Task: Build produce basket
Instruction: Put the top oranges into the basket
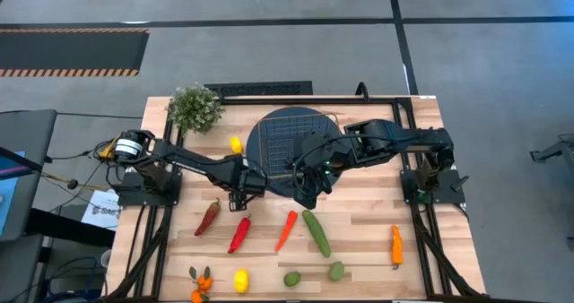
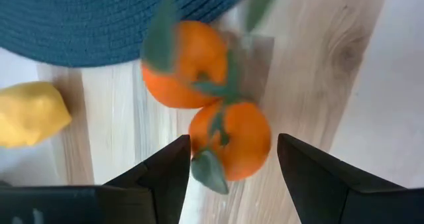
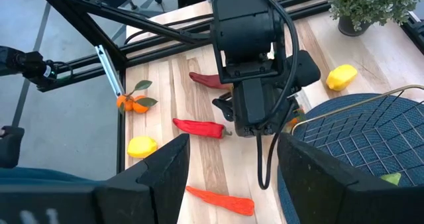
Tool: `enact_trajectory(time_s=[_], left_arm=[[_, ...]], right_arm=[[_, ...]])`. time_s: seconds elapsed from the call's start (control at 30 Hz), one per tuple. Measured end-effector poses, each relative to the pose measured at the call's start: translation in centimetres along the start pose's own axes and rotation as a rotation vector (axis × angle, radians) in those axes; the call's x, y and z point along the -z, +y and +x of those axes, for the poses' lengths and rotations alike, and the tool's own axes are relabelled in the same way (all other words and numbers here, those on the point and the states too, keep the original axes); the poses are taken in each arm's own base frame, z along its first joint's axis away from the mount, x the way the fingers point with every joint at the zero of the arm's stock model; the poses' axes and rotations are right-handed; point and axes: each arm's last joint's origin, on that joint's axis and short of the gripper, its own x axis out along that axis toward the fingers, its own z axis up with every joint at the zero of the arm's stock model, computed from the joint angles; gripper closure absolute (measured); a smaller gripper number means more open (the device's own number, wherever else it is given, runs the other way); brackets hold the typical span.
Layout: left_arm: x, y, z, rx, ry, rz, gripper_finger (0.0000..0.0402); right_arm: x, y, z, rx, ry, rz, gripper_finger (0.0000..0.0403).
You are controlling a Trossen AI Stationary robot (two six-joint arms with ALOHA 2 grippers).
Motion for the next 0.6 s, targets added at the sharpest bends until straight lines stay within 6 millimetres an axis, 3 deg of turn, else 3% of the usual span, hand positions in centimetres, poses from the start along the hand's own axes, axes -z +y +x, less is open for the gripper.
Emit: enact_trajectory(time_s=[0.37, 0.47, 0.6], left_arm=[[-1.1, -0.3, 0.0, 0.034, -0.112, -0.019, 0.0205], [-1.2, -0.3, 0.0, 0.035, -0.122, -0.021, 0.0246], [-1.2, -0.3, 0.0, 0.033, -0.121, -0.021, 0.0334]], right_arm=[[0.0, 0.0, 0.0, 0.0, -0.001, -0.001, 0.0155], [0.0, 0.0, 0.0, 0.0, -0.003, -0.001, 0.0155], [-0.2, 0.1, 0.0, -0.008, -0.021, 0.0, 0.0155]])
